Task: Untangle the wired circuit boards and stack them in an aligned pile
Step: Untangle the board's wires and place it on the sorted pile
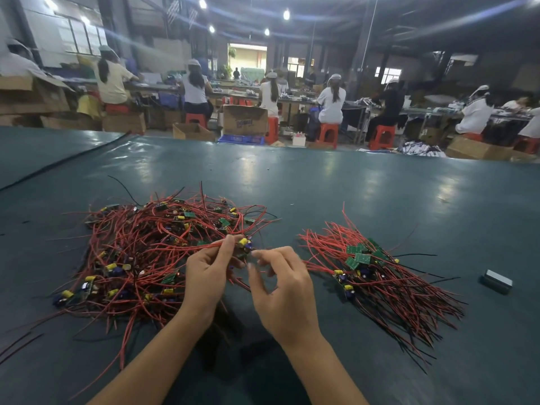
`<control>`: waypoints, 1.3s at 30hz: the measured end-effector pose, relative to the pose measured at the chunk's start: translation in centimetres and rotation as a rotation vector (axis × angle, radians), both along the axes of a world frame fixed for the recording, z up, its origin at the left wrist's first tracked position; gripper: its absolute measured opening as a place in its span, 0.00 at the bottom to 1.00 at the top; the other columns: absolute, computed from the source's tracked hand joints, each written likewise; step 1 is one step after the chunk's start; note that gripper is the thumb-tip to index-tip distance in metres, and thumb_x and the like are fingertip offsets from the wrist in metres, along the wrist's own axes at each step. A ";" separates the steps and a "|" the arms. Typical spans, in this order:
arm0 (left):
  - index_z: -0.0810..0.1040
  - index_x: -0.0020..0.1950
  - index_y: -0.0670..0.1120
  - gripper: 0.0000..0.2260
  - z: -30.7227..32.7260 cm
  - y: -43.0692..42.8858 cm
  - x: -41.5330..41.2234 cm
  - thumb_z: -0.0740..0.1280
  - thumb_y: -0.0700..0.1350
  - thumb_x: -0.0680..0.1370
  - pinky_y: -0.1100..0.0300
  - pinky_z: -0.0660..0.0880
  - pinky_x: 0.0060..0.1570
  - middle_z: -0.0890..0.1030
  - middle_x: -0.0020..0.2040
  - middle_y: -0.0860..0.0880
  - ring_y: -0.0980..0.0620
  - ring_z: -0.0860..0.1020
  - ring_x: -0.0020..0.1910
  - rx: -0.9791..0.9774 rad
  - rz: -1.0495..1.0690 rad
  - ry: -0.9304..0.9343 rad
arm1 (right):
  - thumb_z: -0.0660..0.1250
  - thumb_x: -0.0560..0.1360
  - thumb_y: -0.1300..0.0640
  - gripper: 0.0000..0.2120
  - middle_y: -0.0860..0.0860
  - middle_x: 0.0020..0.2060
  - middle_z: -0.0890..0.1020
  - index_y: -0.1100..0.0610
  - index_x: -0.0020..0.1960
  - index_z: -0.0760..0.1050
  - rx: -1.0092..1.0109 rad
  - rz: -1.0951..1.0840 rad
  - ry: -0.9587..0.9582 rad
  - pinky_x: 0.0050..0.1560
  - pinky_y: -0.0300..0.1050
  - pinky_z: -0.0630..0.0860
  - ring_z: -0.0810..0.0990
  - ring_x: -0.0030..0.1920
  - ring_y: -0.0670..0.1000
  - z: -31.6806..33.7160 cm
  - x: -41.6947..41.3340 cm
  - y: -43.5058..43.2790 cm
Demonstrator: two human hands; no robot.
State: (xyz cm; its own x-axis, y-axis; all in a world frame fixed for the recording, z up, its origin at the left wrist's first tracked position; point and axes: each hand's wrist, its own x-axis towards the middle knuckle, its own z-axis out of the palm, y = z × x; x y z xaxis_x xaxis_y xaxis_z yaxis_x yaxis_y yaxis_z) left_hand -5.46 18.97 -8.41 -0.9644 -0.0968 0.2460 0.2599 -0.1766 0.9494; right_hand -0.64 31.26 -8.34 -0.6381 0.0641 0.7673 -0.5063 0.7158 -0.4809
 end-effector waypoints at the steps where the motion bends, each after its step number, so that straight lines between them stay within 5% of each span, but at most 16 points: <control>1: 0.87 0.43 0.54 0.10 0.2 -0.1 -0.1 0.67 0.55 0.73 0.56 0.80 0.40 0.86 0.38 0.47 0.50 0.83 0.36 0.052 0.009 -0.040 | 0.69 0.77 0.56 0.07 0.48 0.44 0.81 0.58 0.52 0.81 -0.045 0.029 -0.045 0.43 0.46 0.79 0.79 0.41 0.47 0.0 0.2 -0.3; 6: 0.87 0.42 0.52 0.09 0.8 0.0 0.2 0.68 0.53 0.71 0.63 0.78 0.30 0.84 0.36 0.49 0.54 0.81 0.32 0.177 -0.085 -0.123 | 0.66 0.80 0.52 0.12 0.44 0.31 0.83 0.49 0.39 0.82 -0.687 0.237 -0.495 0.32 0.35 0.73 0.77 0.29 0.41 0.9 0.4 -1.7; 11: 0.85 0.46 0.46 0.13 0.6 0.5 0.8 0.70 0.54 0.71 0.62 0.79 0.33 0.85 0.42 0.42 0.49 0.84 0.37 0.149 -0.189 -0.107 | 0.65 0.80 0.50 0.16 0.51 0.32 0.83 0.54 0.36 0.82 -0.966 0.189 -0.533 0.35 0.47 0.79 0.79 0.31 0.48 1.1 0.1 -1.4; 14: 0.82 0.44 0.46 0.17 0.3 1.0 0.9 0.72 0.58 0.66 0.60 0.80 0.36 0.84 0.39 0.45 0.48 0.83 0.36 0.082 -0.199 -0.066 | 0.67 0.79 0.51 0.16 0.48 0.29 0.82 0.51 0.35 0.83 -1.024 0.177 -0.514 0.32 0.40 0.77 0.78 0.30 0.45 1.2 0.1 -1.4; 19: 0.83 0.39 0.47 0.15 -0.3 1.4 1.2 0.71 0.58 0.68 0.58 0.81 0.39 0.84 0.38 0.41 0.45 0.82 0.38 -0.048 -0.200 -0.069 | 0.69 0.78 0.53 0.13 0.50 0.33 0.84 0.49 0.35 0.84 -1.031 0.170 -0.537 0.44 0.49 0.83 0.82 0.36 0.48 0.8 0.2 -1.4; 24: 0.83 0.34 0.49 0.13 -0.4 1.4 1.1 0.68 0.56 0.70 0.58 0.79 0.39 0.84 0.36 0.43 0.45 0.83 0.37 -0.053 -0.205 -0.076 | 0.71 0.77 0.54 0.11 0.48 0.33 0.85 0.48 0.35 0.85 -1.077 0.172 -0.513 0.40 0.40 0.80 0.82 0.35 0.44 0.6 0.3 -1.6; 31: 0.85 0.43 0.44 0.11 -0.1 1.4 1.2 0.70 0.51 0.72 0.59 0.81 0.39 0.85 0.43 0.39 0.43 0.85 0.42 0.102 -0.232 -0.167 | 0.72 0.74 0.60 0.05 0.55 0.44 0.87 0.53 0.44 0.86 -1.283 0.346 -0.581 0.40 0.42 0.82 0.86 0.45 0.52 1.3 0.3 -1.2; 39: 0.83 0.42 0.40 0.23 -0.2 1.5 1.2 0.70 0.62 0.70 0.50 0.80 0.48 0.84 0.42 0.37 0.39 0.84 0.44 -0.030 -0.264 -0.088 | 0.73 0.65 0.49 0.06 0.51 0.38 0.87 0.49 0.37 0.87 -1.216 0.333 -0.645 0.38 0.38 0.81 0.85 0.38 0.46 1.5 0.8 -1.0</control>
